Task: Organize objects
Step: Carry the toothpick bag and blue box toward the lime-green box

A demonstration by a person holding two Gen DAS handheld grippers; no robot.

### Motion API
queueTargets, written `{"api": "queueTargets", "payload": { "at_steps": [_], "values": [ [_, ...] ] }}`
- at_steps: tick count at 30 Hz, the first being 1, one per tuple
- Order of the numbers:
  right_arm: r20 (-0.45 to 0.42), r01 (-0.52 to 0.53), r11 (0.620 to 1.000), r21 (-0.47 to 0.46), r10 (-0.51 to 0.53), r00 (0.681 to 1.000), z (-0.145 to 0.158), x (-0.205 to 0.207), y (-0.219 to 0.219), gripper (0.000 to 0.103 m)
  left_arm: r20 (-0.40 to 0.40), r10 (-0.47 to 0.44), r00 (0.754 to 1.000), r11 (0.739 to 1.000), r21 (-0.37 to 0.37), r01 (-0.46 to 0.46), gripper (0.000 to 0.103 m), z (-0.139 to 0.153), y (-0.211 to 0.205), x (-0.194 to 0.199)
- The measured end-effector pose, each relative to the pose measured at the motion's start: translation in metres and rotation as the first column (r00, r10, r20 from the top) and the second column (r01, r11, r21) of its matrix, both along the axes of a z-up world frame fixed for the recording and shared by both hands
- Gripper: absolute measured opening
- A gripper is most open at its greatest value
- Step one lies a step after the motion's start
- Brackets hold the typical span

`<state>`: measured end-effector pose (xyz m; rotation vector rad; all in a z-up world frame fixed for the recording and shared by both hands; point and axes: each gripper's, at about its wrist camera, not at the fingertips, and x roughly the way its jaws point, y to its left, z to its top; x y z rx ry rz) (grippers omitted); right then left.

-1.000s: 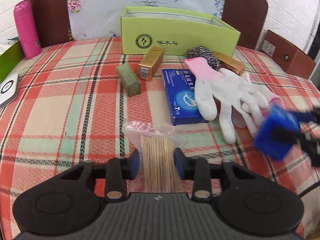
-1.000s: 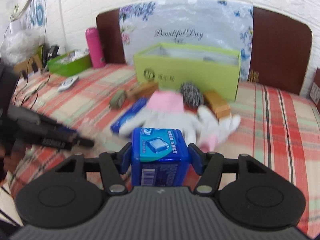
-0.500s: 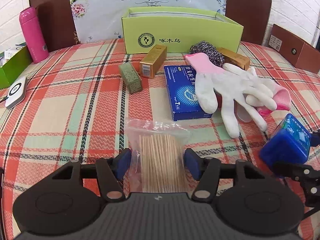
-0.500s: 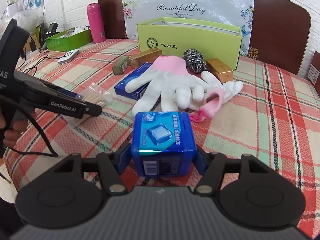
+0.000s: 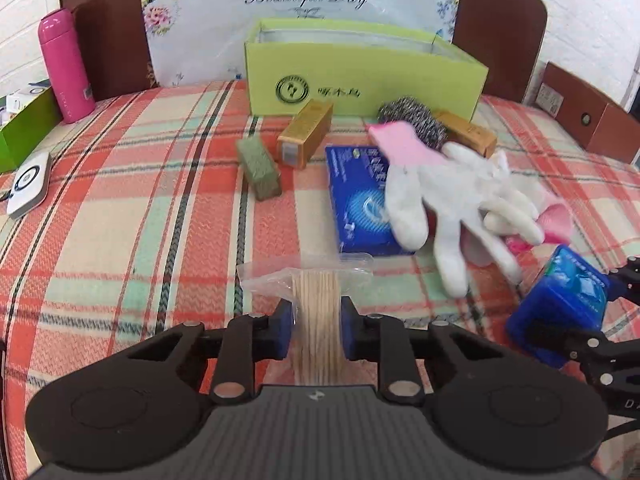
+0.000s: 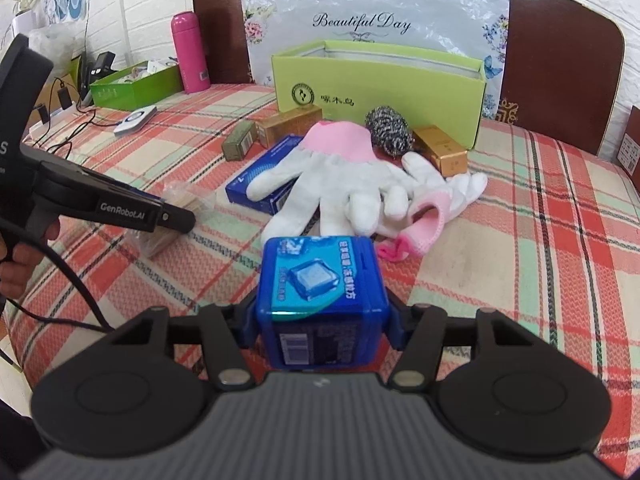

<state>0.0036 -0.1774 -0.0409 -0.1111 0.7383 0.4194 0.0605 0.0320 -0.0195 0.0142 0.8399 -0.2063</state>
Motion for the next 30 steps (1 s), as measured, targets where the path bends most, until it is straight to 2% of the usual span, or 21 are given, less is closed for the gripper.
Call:
{"api": "queueTargets", "payload": {
  "at_steps": [2, 6, 16, 24, 30],
  "values": [
    [0.021, -0.003, 1.0, 0.023, 0.003, 1.0, 0.011, 0.004, -0.003, 0.058, 0.036, -0.01, 0.999, 1.0, -0.024, 0.011, 0.024, 0.014, 0.0, 0.003],
    [0.089, -0.001, 0.998, 0.056, -0.004, 0.996, 0.036, 0.015, -0.008, 0.058, 0.124, -0.027, 0.992, 0.999, -0.024, 0.03, 0.024, 0.043, -0.006, 0.013],
    [0.225, 0.033, 0.996, 0.086, -0.052, 0.973, 0.085, 0.079, -0.017, 0.058, 0.234, -0.036, 0.972, 0.997, -0.05, 0.05, 0.024, 0.087, -0.024, 0.07],
    [0.254, 0.085, 0.99, 0.115, -0.112, 0.961, 0.093, 0.162, -0.015, 0.058, 0.244, 0.036, 0.969, 0.994, -0.109, -0.009, 0.024, 0.102, -0.033, 0.15],
    [0.266, 0.091, 0.99, 0.112, -0.118, 0.957, 0.08, 0.225, 0.002, 0.058, 0.242, 0.075, 0.967, 0.994, -0.099, -0.052, 0.024, 0.101, -0.034, 0.206]
  ]
}}
